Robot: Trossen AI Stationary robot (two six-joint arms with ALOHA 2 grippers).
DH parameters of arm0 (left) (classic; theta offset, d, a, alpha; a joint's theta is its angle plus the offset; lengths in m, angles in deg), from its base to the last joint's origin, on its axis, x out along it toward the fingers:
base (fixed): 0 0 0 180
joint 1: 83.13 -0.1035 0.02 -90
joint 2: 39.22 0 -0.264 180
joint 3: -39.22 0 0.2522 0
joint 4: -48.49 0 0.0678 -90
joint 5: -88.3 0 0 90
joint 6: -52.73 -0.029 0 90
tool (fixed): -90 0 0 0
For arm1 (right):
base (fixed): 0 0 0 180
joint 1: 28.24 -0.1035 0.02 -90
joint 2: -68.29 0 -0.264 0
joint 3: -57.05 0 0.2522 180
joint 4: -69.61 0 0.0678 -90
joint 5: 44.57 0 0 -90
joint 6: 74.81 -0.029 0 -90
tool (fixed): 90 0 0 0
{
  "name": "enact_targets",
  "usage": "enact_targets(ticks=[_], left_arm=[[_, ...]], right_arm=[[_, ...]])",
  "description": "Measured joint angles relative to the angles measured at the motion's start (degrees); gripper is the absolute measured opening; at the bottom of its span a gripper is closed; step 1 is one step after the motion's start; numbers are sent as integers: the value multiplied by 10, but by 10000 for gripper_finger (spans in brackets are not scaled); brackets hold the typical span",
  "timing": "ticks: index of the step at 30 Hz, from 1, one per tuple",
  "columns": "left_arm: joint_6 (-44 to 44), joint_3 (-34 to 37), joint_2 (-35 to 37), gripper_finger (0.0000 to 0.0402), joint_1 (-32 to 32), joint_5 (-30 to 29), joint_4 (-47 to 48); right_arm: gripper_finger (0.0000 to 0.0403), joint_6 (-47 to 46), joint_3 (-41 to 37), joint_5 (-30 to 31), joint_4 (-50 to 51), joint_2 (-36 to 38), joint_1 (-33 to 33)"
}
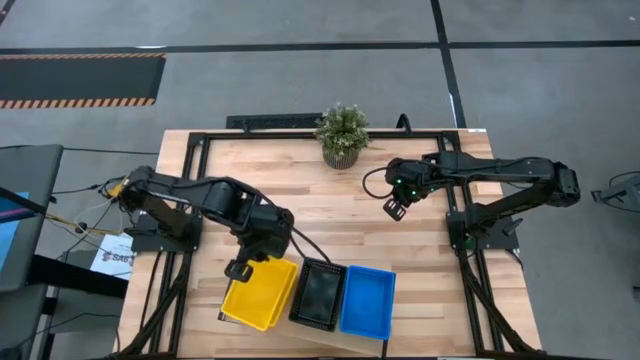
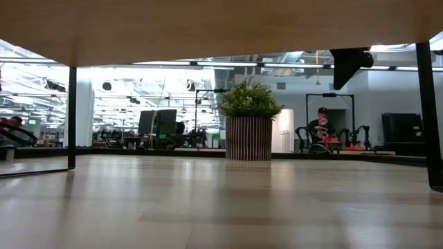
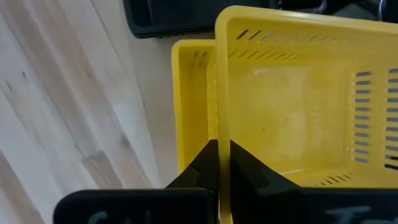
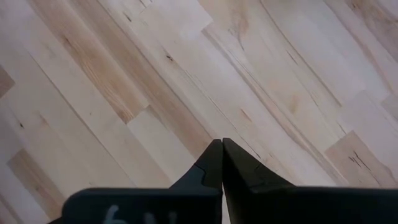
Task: Stack baskets on shelf by color
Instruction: Stack the yellow bin on top of the yellow bin on the shelf
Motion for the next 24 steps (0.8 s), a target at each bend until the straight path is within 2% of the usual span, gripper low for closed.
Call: enact_targets(ticks=[13,17,24], left_arm=[[-45,0,-6,4,0,-16,2],[-52,0,-6,28,0,-19,1],[-58,0,-6,95,0,-32,-5]], right_arm=[[25,0,0,0,0,0,0],[22,0,0,0,0,0,0],[24,-2,0,0,0,0,0]])
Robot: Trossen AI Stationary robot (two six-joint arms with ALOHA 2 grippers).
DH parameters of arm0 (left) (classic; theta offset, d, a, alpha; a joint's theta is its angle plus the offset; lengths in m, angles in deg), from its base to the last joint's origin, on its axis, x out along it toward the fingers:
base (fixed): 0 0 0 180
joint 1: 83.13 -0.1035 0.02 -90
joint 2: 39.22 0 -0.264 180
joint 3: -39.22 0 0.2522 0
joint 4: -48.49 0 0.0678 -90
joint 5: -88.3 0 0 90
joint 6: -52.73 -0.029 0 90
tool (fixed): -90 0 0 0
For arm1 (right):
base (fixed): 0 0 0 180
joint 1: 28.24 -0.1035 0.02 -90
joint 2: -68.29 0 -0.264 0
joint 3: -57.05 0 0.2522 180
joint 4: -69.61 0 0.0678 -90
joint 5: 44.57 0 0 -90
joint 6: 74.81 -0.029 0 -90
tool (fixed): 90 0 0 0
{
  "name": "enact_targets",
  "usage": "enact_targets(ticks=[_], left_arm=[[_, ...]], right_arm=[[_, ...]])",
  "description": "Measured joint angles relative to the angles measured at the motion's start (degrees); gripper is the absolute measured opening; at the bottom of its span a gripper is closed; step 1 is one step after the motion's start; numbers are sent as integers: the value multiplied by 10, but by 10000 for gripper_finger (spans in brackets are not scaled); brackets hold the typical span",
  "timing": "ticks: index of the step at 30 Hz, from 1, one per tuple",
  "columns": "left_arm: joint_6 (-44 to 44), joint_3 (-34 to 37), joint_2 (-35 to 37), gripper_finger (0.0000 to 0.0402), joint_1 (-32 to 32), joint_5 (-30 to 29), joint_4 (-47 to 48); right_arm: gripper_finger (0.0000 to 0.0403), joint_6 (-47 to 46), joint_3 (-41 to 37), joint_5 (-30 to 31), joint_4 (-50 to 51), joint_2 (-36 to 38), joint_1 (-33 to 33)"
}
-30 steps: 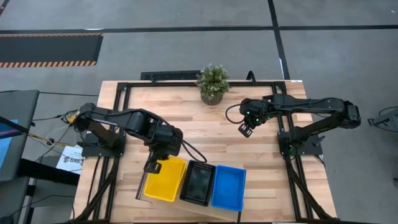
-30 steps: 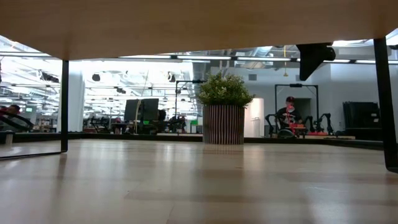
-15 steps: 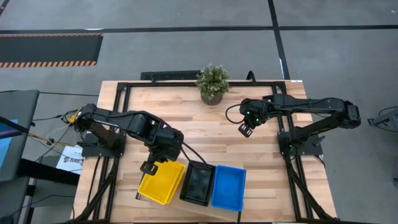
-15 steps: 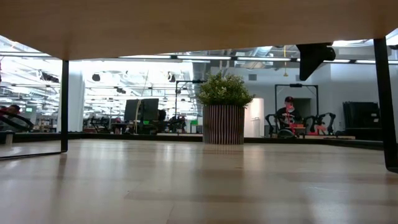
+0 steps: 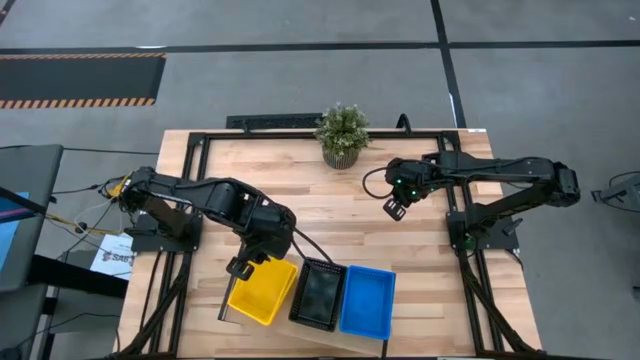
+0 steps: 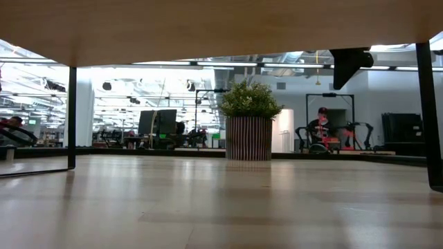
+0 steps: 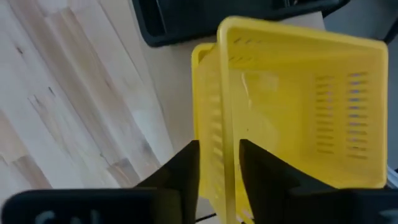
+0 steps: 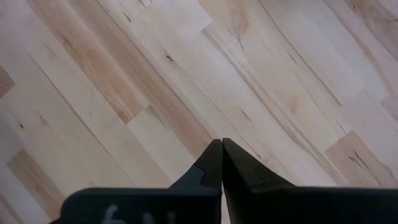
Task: Stack baskets on shelf by color
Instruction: Stack the yellow bin on top of the yellow bin on the shelf, then return to Home Position
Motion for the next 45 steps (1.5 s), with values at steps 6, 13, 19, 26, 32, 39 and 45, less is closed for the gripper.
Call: enact_targets(ticks=[6,13,19,26,32,39,45], left_arm=[[20,-15,0,131,-5,-2,-19],[41,-80,2,121,-6,-16,-9],[33,-72,2,25,-6,-16,-8],[33,2,1,5,-4,19,-27],[27,29,1,2,-8,-20,-26],[86,-46,22,0,-32,-93,-25],[103,-107,87,0,-54,-198,-88]], right_arm=[[26,0,0,0,0,0,0],[26,0,0,0,0,0,0],[26,1,0,0,0,0,0],[26,2,0,0,1,0,0],[26,6,0,-1,1,0,0],[26,15,19,-1,-1,2,-1],[26,74,80,-1,-18,40,4]])
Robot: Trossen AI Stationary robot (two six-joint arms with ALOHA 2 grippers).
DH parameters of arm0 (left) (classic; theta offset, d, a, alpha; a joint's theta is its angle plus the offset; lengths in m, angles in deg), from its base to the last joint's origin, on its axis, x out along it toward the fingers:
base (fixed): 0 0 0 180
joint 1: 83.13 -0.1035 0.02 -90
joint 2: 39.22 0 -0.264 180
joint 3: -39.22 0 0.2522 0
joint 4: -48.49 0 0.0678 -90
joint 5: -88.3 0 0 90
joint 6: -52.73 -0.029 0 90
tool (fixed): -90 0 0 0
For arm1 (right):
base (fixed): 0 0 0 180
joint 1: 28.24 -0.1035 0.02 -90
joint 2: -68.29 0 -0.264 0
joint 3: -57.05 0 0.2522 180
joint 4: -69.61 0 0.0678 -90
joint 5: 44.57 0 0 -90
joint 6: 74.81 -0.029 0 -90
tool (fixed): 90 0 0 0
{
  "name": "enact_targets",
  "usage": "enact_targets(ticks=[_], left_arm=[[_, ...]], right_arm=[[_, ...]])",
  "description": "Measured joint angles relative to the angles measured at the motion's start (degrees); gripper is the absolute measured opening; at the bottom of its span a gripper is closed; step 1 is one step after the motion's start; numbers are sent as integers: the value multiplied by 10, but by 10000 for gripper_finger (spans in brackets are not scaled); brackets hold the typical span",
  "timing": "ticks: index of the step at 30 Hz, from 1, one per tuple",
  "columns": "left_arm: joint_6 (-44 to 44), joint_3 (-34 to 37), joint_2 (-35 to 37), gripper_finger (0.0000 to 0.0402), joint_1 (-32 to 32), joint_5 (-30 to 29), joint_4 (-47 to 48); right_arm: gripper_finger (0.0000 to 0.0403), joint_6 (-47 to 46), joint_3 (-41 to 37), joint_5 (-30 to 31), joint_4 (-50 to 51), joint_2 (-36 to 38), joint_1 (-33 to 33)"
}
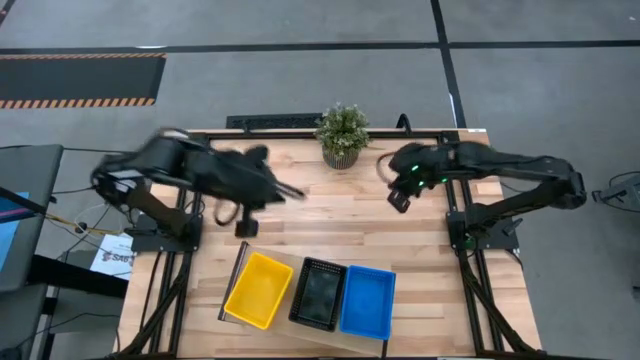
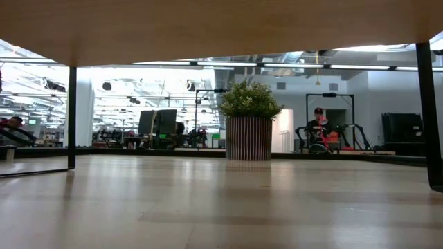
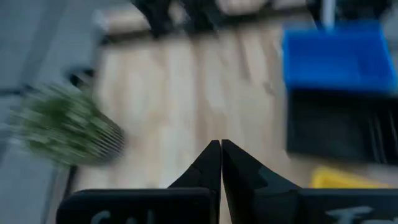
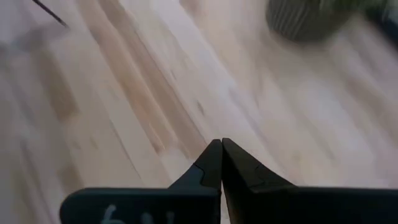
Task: Stack baskets on shelf by color
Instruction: Return to Home Position
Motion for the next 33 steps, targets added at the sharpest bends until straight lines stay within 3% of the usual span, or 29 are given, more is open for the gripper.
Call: enact_targets(ticks=[4,9,12,16,20,26,33], left_arm=[[8,-31,42,0,-2,-51,-39],[-1,-41,81,0,-2,-51,-53],[-1,-40,100,0,-2,-7,-31],[-1,6,131,0,-13,22,-59],[6,132,195,0,-38,58,-142],[34,434,346,0,-88,116,-375],[111,733,516,0,-166,184,-592]], right_arm=[[26,63,49,1,-48,53,2],[26,219,101,13,-32,116,9],[21,159,100,70,-19,157,23],[18,180,37,59,-97,231,26],[23,156,-80,53,-189,347,26],[27,52,-271,16,-314,504,25],[20,18,-390,-3,-381,625,25]])
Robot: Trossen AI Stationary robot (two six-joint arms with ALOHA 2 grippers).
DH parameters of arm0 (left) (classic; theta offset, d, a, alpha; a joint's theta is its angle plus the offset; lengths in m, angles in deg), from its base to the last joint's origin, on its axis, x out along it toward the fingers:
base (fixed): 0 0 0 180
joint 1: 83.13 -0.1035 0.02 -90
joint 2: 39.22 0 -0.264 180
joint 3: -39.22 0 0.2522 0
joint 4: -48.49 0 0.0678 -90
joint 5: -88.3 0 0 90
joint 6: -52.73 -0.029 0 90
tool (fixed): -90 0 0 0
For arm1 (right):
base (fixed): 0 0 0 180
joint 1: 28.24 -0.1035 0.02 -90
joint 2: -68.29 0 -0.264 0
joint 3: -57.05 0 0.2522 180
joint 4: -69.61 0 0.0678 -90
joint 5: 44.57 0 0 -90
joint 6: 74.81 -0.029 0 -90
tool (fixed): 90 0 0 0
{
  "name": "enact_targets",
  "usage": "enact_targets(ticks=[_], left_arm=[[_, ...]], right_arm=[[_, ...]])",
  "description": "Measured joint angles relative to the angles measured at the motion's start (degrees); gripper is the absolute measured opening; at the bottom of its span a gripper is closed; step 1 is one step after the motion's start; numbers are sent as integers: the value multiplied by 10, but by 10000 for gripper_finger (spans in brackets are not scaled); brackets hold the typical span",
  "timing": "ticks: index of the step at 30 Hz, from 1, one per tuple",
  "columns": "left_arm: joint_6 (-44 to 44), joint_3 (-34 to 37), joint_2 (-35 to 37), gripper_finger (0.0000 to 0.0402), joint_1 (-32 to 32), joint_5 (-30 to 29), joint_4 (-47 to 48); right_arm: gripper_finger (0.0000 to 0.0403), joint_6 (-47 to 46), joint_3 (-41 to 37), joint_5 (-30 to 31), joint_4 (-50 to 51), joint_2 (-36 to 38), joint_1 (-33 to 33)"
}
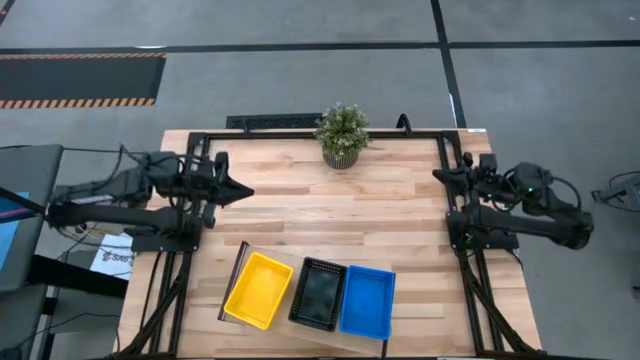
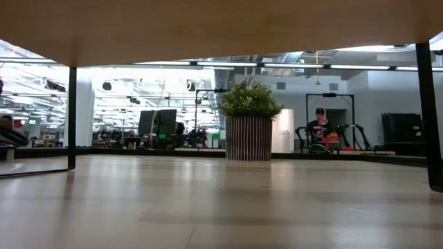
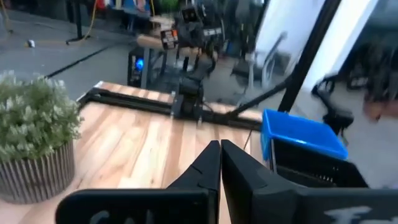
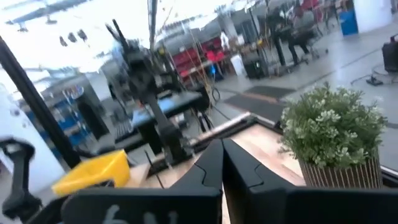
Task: Stack baskets on shelf by color
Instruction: Return to Home Position
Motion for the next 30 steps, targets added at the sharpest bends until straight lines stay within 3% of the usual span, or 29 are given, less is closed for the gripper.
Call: enact_targets(ticks=[5,11,21,30], left_arm=[[58,144,89,0,-41,20,-112],[91,260,146,0,-58,15,-175],[116,360,216,0,-66,10,-199],[126,418,327,0,-66,-7,-192]], right_arm=[[19,0,-42,-12,-11,33,0],[27,8,-102,-44,-50,33,0],[26,-21,-216,-45,-167,34,0],[26,-38,-247,-45,-162,34,0]])
